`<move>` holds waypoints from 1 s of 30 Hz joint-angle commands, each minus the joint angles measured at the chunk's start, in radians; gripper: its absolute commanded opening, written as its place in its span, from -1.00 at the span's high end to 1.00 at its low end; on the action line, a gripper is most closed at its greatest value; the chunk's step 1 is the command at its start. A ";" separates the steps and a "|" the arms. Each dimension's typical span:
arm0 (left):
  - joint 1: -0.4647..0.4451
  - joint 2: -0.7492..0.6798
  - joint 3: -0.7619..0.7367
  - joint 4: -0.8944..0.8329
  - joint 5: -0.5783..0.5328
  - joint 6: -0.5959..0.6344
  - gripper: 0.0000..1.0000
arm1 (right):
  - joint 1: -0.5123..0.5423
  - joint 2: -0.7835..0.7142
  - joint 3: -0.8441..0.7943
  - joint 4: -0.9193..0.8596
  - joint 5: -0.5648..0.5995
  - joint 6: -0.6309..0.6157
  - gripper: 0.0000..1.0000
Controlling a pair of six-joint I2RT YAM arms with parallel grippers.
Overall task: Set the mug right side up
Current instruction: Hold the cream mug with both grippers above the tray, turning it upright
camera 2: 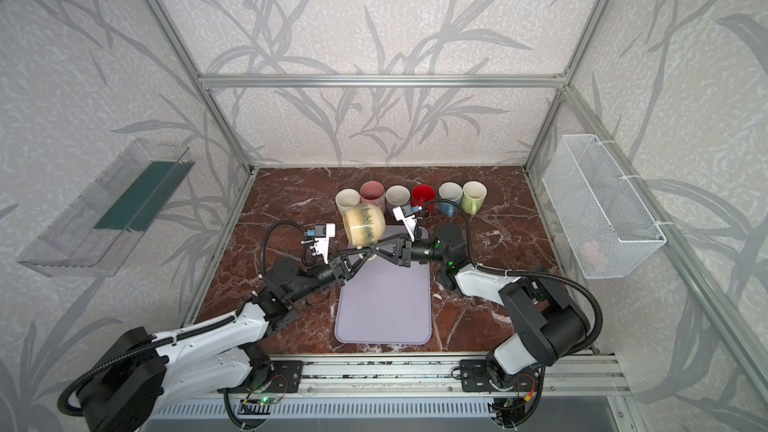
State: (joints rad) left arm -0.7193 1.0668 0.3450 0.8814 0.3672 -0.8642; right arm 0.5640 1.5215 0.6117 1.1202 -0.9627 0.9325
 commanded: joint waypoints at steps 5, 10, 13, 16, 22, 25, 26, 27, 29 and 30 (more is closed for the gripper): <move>-0.008 -0.065 -0.010 -0.130 -0.108 0.025 1.00 | 0.022 -0.017 -0.021 0.062 0.038 -0.014 1.00; -0.011 -0.047 -0.039 -0.150 -0.136 -0.009 1.00 | 0.028 0.002 -0.049 0.118 0.062 0.000 1.00; -0.011 -0.035 -0.055 -0.135 -0.142 -0.022 1.00 | 0.030 -0.013 -0.061 0.108 0.068 -0.016 1.00; -0.012 -0.022 -0.060 -0.120 -0.138 -0.024 1.00 | 0.028 -0.032 -0.069 0.083 0.071 -0.033 1.00; -0.013 0.028 -0.053 -0.064 -0.116 -0.037 0.94 | 0.028 -0.068 -0.066 0.041 0.065 -0.061 1.00; -0.012 0.052 -0.047 -0.037 -0.108 -0.043 0.82 | 0.029 -0.085 -0.056 0.030 0.055 -0.063 1.00; -0.012 0.059 -0.044 -0.034 -0.107 -0.044 0.81 | 0.029 -0.093 -0.054 0.022 0.055 -0.069 1.00; -0.012 0.064 -0.041 -0.035 -0.106 -0.044 0.80 | 0.028 -0.103 -0.052 0.007 0.056 -0.079 1.00; -0.012 0.068 -0.036 -0.033 -0.106 -0.045 0.80 | 0.029 -0.127 -0.049 -0.031 0.059 -0.102 1.00; -0.012 0.069 -0.036 -0.035 -0.106 -0.044 0.80 | 0.028 -0.137 -0.049 -0.050 0.059 -0.114 1.00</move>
State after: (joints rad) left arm -0.7444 1.1206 0.3038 0.8639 0.3157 -0.9203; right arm 0.5926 1.4780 0.5316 0.9855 -0.8673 0.8608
